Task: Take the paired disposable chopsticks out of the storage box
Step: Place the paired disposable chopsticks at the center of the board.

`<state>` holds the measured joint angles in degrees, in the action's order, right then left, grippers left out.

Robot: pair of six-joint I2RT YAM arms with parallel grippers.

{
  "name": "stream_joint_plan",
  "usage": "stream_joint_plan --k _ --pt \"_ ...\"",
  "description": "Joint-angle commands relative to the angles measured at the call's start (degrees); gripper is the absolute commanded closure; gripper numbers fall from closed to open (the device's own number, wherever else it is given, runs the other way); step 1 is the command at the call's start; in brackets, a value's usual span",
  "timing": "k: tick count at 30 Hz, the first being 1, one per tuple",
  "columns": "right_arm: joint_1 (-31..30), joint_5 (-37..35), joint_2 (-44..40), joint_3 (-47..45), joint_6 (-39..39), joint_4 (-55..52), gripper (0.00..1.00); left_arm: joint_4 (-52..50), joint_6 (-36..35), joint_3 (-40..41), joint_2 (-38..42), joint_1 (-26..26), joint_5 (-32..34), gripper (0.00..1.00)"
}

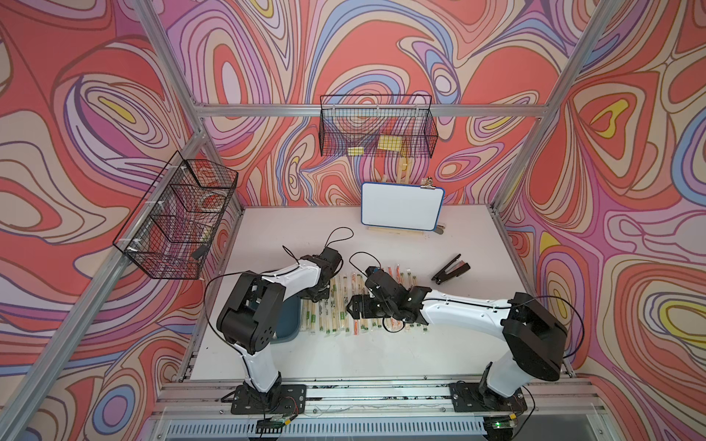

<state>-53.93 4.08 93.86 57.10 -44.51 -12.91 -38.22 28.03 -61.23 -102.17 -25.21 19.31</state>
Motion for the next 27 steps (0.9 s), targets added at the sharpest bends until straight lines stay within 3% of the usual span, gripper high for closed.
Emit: stream_joint_plan --k 1,14,19,22,27 --pt "0.18 -0.75 -1.45 -0.32 -0.07 -0.47 0.11 -0.40 -0.02 0.15 1.19 -0.67 0.01 0.71" --pt "0.20 -0.23 -1.34 -0.19 0.01 0.16 0.11 -2.32 4.25 -1.56 13.25 1.02 -4.08 0.65" --pt "0.14 0.79 -0.89 0.53 0.77 1.01 0.11 -4.27 6.17 1.78 20.51 7.43 -5.85 0.64" --pt "0.19 1.31 -0.21 1.07 1.43 1.61 0.11 -5.00 7.12 5.07 24.46 12.03 -5.81 0.54" --pt "0.23 2.72 0.79 1.43 1.96 2.69 0.11 -4.84 9.74 9.87 27.93 17.72 -5.55 0.46"
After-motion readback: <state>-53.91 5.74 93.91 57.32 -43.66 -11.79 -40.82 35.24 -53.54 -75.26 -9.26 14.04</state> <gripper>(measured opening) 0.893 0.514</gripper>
